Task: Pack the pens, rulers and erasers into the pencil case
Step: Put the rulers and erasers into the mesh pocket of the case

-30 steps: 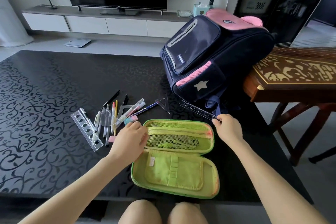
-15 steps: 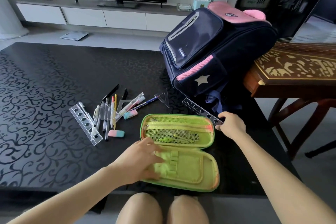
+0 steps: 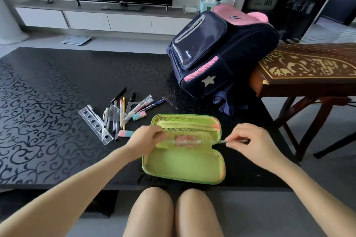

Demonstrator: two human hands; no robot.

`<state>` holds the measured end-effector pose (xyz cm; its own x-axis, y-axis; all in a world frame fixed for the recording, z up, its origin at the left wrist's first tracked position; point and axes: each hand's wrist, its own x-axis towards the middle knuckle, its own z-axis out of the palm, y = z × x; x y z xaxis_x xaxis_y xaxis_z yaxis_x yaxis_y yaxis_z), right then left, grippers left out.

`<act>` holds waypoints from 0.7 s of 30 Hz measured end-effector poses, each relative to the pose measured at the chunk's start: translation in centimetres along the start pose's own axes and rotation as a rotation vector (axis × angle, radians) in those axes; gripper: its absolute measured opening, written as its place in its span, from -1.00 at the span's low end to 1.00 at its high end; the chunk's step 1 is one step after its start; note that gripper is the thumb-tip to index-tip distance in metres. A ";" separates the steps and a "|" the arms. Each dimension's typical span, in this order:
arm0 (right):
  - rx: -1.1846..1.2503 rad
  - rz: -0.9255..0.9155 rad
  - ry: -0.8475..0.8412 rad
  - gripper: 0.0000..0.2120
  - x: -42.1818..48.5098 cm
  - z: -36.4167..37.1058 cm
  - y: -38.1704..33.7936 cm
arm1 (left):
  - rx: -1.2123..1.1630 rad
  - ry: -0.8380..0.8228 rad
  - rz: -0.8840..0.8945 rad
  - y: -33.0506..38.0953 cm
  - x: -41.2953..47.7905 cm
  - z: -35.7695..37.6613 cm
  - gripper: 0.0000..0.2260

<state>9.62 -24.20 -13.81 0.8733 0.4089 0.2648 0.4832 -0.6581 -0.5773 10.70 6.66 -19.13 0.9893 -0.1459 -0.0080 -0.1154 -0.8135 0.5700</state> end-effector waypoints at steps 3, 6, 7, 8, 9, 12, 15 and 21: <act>-0.341 -0.181 -0.057 -0.85 -0.4 2.3 -0.2 | -0.090 -0.017 -0.094 0.8 1.3 -0.4 -0.74; -0.469 -0.270 -0.065 -0.77 -0.3 5.8 -0.4 | -0.064 -0.003 -0.128 1.1 1.8 -0.3 -0.69; -0.498 -0.292 -0.088 -0.74 -0.3 6.9 -0.6 | -0.059 0.003 -0.129 1.1 1.9 -0.3 -0.69; -0.538 -0.316 -0.133 -0.74 -0.1 7.8 -0.9 | -0.060 0.009 -0.132 0.9 1.9 -0.2 -0.69; -0.577 -0.333 -0.197 -0.76 -0.1 8.4 -1.0 | -0.062 0.014 -0.135 0.8 1.8 -0.3 -0.70; -0.566 -0.339 -0.369 -0.87 -0.4 9.0 -1.0 | -0.106 0.039 -0.149 0.1 1.1 -0.6 -0.77; -0.566 -0.357 -0.337 -0.89 0.2 8.8 -1.8 | -0.099 0.151 -0.150 -1.5 0.0 -1.2 -0.84; -0.522 -0.287 -0.227 -0.81 3.7 10.0 -4.8 | 0.356 0.289 -0.501 -8.2 -2.5 -3.6 -0.65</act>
<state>9.97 -13.24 -17.77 0.6974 0.7010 0.1495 0.7126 -0.7004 -0.0399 9.47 15.73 -20.87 0.9096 0.4127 0.0476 0.3893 -0.8869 0.2487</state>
